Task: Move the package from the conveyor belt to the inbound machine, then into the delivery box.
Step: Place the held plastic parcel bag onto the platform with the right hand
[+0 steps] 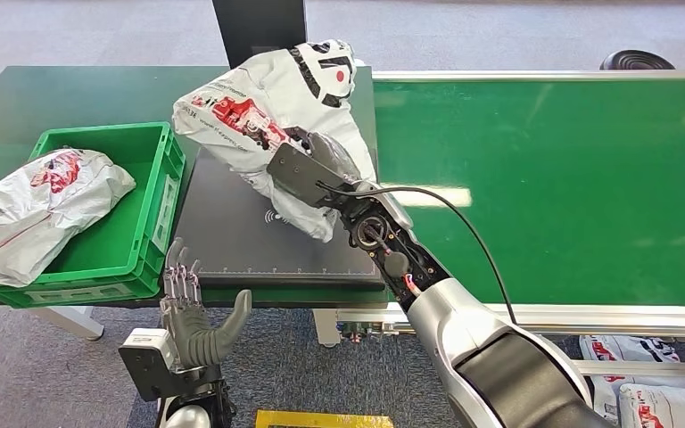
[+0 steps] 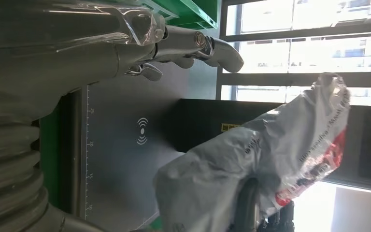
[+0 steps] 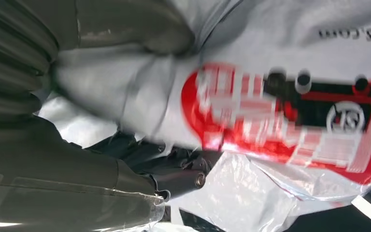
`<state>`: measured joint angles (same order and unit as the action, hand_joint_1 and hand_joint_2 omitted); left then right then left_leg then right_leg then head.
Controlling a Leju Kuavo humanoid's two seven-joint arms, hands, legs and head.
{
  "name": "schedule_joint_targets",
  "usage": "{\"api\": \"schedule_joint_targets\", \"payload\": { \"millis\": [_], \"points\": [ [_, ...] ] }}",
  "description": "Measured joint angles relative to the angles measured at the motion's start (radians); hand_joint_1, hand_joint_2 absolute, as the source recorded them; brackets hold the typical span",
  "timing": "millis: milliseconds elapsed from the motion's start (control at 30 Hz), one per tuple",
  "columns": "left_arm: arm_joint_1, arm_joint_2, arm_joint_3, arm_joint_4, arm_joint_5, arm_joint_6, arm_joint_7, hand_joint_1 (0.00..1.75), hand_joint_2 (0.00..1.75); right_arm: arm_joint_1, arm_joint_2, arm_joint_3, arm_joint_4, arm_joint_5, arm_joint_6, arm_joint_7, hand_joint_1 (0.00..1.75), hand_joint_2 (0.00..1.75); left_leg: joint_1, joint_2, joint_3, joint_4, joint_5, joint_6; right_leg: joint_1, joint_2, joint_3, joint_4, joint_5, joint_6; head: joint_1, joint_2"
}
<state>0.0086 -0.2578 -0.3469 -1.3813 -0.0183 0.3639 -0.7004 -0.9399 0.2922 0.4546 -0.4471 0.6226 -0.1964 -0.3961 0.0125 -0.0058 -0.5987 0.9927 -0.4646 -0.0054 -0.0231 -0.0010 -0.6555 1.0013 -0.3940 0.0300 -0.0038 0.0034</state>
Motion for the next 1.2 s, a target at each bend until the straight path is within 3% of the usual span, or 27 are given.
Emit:
{"api": "schedule_joint_targets", "payload": {
  "millis": [933,1200],
  "points": [
    [-0.016,-0.004,0.003,0.017,0.0,-0.018,0.0,0.0,1.75,0.0,-0.01,-0.002,0.01,-0.005,-0.043,0.026,0.0,1.75,0.0,0.0,0.0,0.0,0.0,0.0,0.0,0.0,0.0,0.0,0.0,0.0,0.0,0.0],
    [-0.015,-0.004,0.005,0.017,-0.001,-0.012,0.0,0.0,1.75,-0.014,-0.044,-0.047,-0.047,-0.073,-0.111,-0.027,0.0,1.75,0.0,0.0,0.0,0.0,0.0,0.0,0.0,0.0,0.0,0.0,0.0,0.0,0.0,0.0]
  ]
}}
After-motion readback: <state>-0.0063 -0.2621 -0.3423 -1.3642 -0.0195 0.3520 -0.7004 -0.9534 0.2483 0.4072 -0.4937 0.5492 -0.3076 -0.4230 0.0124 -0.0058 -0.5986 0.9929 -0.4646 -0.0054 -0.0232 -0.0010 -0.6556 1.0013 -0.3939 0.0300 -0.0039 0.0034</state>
